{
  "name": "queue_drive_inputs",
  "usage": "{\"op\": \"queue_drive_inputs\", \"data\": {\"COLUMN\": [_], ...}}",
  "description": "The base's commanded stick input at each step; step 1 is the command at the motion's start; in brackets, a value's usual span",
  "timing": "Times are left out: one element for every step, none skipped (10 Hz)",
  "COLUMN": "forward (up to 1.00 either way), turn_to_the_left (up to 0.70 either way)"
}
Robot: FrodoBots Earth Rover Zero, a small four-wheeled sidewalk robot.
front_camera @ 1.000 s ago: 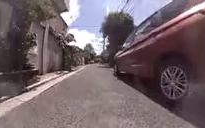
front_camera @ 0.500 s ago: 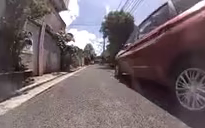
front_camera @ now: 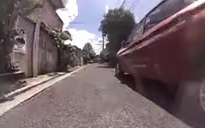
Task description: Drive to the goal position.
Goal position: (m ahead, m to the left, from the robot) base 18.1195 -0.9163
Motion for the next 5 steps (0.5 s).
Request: {"op": "queue_drive_inputs", "data": {"forward": [0.85, 0.85, 0.85, 0.85, 0.85], "turn_to_the_left": [0.30, 0.00, 0.00, 0.00, 0.00]}}
